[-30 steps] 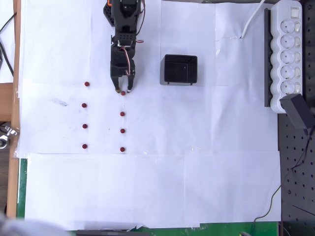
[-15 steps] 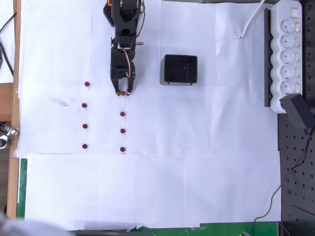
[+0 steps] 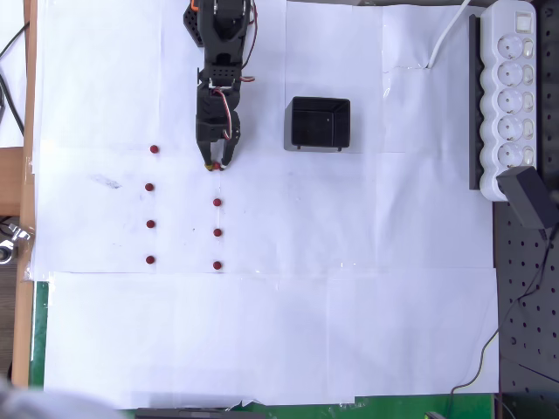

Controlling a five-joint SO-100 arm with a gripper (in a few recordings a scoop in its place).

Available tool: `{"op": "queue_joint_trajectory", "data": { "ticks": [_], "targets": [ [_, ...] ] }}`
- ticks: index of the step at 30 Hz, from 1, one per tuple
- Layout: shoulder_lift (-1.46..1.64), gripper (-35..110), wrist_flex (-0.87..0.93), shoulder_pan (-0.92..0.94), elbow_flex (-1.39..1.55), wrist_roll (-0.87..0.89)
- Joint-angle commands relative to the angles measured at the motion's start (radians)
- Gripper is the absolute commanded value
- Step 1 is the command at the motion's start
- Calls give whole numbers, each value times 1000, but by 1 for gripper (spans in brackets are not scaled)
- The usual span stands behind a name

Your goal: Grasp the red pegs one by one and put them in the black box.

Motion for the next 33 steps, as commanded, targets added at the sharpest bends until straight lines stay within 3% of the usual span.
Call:
{"op": "queue_joint_trajectory", "data": {
  "ticks": [1, 11, 20, 26, 33],
  "targets": [
    [-51, 0, 109, 5, 26, -41],
    [-376, 0, 1104, -64, 433, -339],
    [-443, 0, 1790, -307, 1062, -603],
    [-411, 0, 1983, -554, 1404, -776],
    [-267, 0, 1937, -710, 1387, -856]
  ]
}}
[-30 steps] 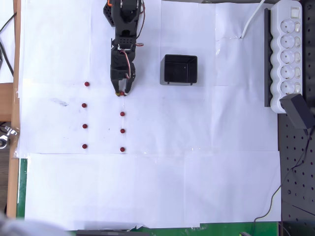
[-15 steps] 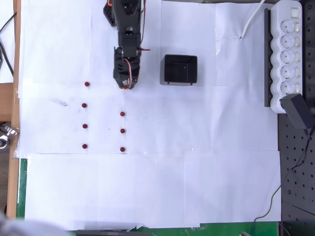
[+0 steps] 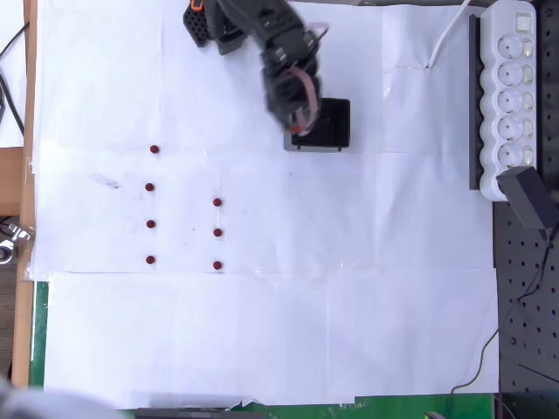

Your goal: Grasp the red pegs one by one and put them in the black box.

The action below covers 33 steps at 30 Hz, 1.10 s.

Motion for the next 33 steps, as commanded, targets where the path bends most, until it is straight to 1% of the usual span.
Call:
{"op": "queue_joint_trajectory", "data": {
  "ticks": [1, 6, 15, 17, 20, 22, 27, 30, 33],
  "targets": [
    [84, 0, -57, -44, 23, -37],
    [244, 0, -175, -64, -32, -37],
    [374, 0, -264, -135, -118, -29],
    [376, 3, -279, -143, -146, -29],
    [371, 12, -273, -138, -152, -35],
    [333, 16, -268, -121, -143, -37],
    [166, 23, -265, -63, -130, -35],
    [49, 23, -268, -21, -126, -14],
    [-64, 23, -250, 48, -137, 44]
  ]
}}
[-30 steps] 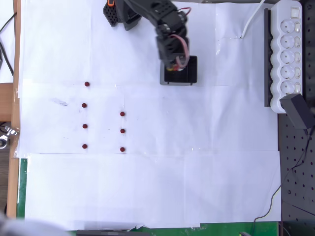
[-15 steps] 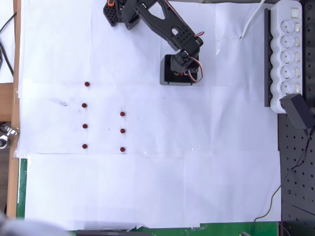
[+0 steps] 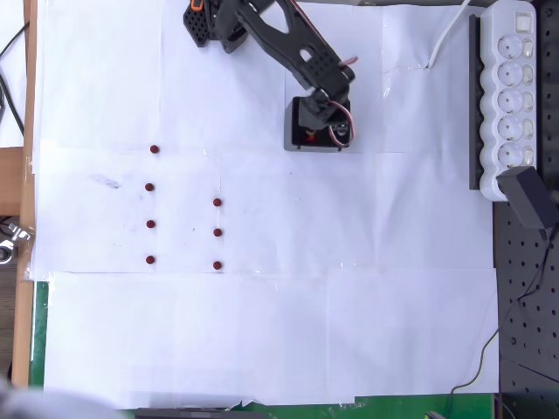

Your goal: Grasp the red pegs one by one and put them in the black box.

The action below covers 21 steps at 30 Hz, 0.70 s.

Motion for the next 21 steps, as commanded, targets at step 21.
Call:
{"op": "queue_joint_trajectory", "data": {
  "ticks": [21],
  "targets": [
    [-494, 23, -626, 746, -942, 624]
  ]
}}
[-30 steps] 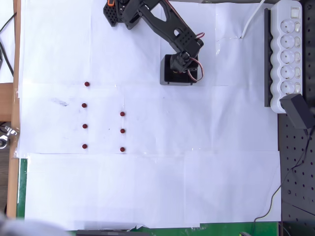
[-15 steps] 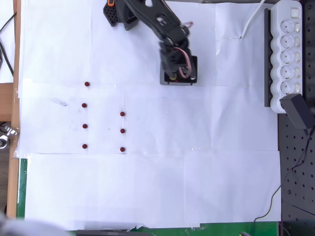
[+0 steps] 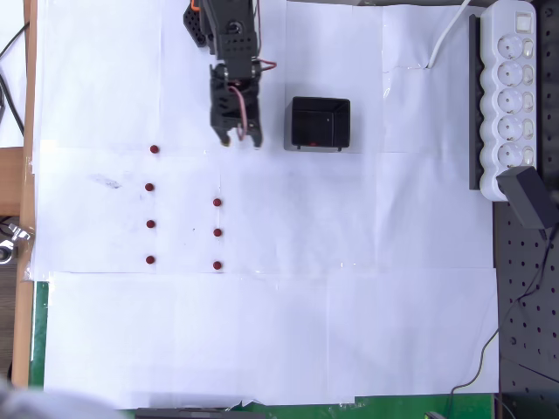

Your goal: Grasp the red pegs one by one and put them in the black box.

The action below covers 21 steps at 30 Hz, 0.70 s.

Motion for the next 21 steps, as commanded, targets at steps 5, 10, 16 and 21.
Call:
{"op": "queue_joint_trajectory", "data": {
  "ticks": [5, 10, 16, 21],
  "targets": [
    [-66, 23, -474, 219, -287, 120],
    [-15, 22, -617, 316, -356, 121],
    [77, 22, -793, 382, -419, 130],
    [164, 22, -890, 443, -437, 173]
  ]
}}
